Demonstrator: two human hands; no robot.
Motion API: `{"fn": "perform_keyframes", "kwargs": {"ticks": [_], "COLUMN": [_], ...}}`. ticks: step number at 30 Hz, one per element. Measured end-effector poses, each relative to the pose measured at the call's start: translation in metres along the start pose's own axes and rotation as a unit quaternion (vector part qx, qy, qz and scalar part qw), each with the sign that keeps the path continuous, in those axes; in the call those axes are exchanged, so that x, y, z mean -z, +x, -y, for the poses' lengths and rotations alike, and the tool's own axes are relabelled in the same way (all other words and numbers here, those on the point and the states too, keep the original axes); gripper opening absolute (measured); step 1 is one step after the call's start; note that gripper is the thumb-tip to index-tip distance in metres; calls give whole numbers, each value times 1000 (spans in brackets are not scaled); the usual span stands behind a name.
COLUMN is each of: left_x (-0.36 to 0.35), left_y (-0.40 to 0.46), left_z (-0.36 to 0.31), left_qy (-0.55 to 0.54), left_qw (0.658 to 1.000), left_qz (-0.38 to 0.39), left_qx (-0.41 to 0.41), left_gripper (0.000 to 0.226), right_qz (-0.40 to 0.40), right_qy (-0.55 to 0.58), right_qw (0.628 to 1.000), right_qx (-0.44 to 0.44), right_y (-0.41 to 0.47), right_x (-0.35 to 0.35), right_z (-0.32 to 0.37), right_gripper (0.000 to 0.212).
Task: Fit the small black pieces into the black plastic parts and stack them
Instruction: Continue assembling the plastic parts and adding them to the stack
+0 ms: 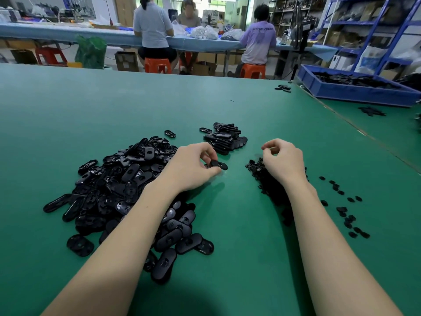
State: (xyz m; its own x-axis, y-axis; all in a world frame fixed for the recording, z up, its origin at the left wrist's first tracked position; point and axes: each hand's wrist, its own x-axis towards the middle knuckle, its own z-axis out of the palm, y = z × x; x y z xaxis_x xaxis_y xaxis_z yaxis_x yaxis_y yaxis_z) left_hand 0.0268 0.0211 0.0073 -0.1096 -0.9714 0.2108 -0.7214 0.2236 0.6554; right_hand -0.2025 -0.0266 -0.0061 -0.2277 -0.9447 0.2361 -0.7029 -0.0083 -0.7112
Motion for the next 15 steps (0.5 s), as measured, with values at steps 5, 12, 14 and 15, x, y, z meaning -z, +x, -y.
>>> {"fn": "perform_keyframes", "kwargs": {"ticks": [5, 12, 14, 15], "left_x": [-2, -1, 0, 0], "left_y": [0, 0, -1, -1], "left_z": [-1, 1, 2, 2], "left_qy": [1, -12, -16, -17], "left_qw": [1000, 1000, 1000, 1000], "left_qz": [7, 0, -4, -5], "left_qx": [0, 0, 0, 0], "left_gripper": [18, 19, 20, 20], "right_qz": [43, 50, 46, 41], "right_qy": [-90, -123, -112, -101], "right_qw": [995, 990, 992, 993], "right_qx": [12, 40, 43, 43], "right_y": [-2, -3, -2, -2], "right_x": [-2, -9, -9, -9], "right_z": [0, 3, 3, 4], "right_gripper": [13, 10, 8, 8]}}
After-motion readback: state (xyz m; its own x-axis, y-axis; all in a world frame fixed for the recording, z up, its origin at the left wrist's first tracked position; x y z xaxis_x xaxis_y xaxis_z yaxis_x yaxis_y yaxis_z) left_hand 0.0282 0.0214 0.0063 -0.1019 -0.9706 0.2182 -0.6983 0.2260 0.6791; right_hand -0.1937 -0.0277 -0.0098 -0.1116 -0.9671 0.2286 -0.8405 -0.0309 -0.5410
